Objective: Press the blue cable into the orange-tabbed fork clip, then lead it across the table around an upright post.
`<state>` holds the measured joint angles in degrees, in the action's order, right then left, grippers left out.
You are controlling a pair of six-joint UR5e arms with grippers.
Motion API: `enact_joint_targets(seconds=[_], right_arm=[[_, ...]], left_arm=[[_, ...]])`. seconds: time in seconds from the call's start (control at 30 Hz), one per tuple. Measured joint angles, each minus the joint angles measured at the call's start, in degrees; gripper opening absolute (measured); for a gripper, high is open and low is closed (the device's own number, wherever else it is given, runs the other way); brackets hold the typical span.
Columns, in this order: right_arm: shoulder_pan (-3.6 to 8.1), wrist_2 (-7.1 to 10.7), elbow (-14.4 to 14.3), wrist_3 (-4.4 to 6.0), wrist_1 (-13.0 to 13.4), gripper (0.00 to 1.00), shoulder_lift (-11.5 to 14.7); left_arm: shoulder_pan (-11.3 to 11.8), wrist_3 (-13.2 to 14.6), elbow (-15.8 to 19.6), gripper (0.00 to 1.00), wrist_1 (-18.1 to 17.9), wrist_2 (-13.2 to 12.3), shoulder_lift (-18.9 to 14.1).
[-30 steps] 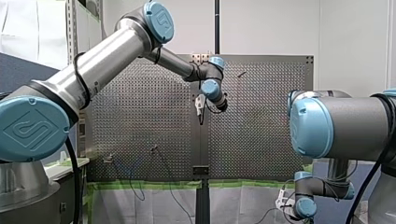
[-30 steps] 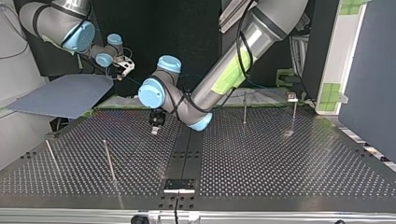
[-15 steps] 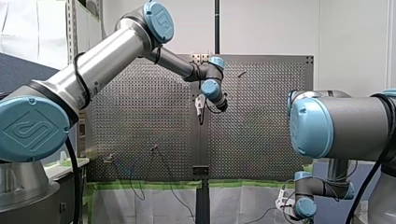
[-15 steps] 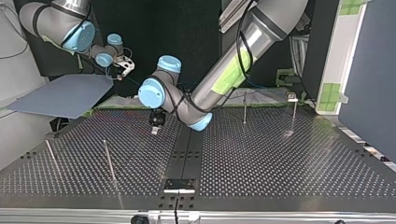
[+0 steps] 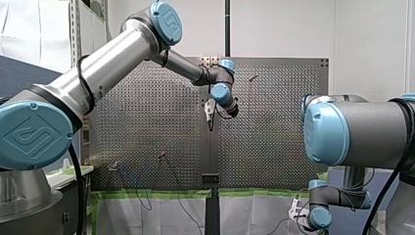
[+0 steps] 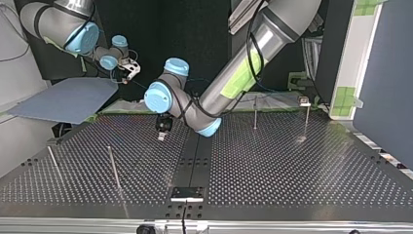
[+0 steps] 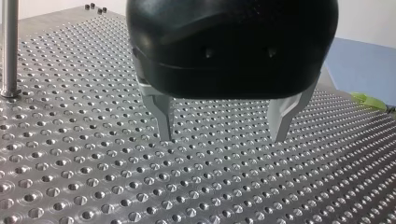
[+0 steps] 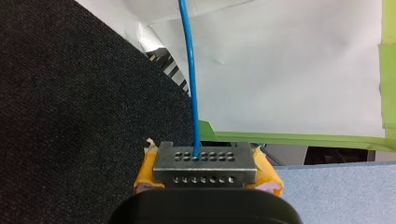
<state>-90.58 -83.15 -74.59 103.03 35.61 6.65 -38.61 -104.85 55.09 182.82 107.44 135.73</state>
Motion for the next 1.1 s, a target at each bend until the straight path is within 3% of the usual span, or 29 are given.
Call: enact_joint_targets(seconds=[0.33, 0.57, 0.8, 1.1], right_arm=[[-0.36, 0.41, -0.40, -0.40, -0.41, 0.00, 0.39], [-1.60, 3.08, -3.41, -3.41, -3.40, 0.00, 3.40], [-2.05, 3.66, -6.97, -6.68, -6.90, 0.00, 6.97], [-2.16, 3.64, -8.41, -7.45, -8.62, 0.00, 11.72]], left_arm=[[-0.25, 0.26, 0.00, 1.00, -0.24, 0.26, -0.26], [-2.19, 1.23, 0.00, 1.00, -1.93, 3.03, -3.36], [-2.44, 1.30, 0.00, 1.00, -2.09, 3.73, -6.93], [-2.45, 1.32, 0.00, 1.00, -1.39, 3.72, -9.04]])
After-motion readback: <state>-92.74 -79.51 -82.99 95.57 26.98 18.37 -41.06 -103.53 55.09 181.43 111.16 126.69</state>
